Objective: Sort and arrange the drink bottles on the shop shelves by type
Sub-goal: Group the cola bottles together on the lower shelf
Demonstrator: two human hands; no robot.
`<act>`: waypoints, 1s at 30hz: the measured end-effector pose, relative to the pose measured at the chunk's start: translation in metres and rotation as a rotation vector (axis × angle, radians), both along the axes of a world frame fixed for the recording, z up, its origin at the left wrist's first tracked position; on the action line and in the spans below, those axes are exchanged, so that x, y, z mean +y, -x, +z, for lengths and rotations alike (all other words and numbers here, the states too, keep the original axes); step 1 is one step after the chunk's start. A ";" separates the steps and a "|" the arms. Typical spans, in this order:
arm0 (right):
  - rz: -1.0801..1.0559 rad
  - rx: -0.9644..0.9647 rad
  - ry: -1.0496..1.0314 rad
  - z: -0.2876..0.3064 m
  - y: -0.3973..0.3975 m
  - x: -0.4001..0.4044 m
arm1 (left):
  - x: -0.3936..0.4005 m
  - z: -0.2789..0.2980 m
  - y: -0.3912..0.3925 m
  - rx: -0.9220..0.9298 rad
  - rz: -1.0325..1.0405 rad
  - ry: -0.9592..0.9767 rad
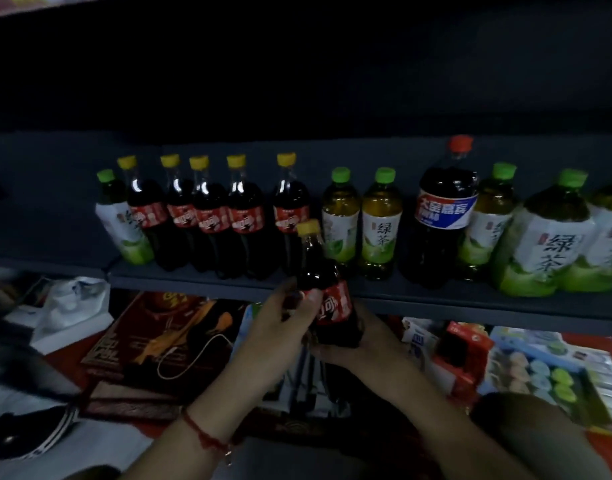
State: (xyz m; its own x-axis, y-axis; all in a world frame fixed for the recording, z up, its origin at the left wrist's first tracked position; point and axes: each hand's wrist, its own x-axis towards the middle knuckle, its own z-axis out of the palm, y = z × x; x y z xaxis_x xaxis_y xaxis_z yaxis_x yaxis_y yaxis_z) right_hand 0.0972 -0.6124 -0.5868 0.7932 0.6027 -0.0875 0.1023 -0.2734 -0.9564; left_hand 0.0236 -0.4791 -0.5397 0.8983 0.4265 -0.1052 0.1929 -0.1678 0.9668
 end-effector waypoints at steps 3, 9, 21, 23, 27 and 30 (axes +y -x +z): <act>-0.121 0.084 -0.090 -0.001 -0.018 -0.009 | 0.008 0.016 -0.019 -0.063 0.022 -0.206; -0.247 0.083 -0.207 0.013 -0.037 -0.036 | 0.024 0.039 -0.090 -0.323 -0.035 -1.251; -0.224 0.052 -0.221 0.018 -0.048 -0.049 | 0.022 0.050 -0.179 -0.019 0.000 -1.651; -0.231 0.054 -0.231 0.019 -0.047 -0.050 | 0.023 0.046 -0.175 -0.079 -0.005 -1.574; -0.264 0.053 -0.260 0.020 -0.045 -0.050 | 0.021 0.037 -0.157 -0.278 -0.024 -1.469; -0.286 0.075 -0.272 0.019 -0.045 -0.051 | 0.016 0.035 -0.136 -0.408 -0.057 -1.389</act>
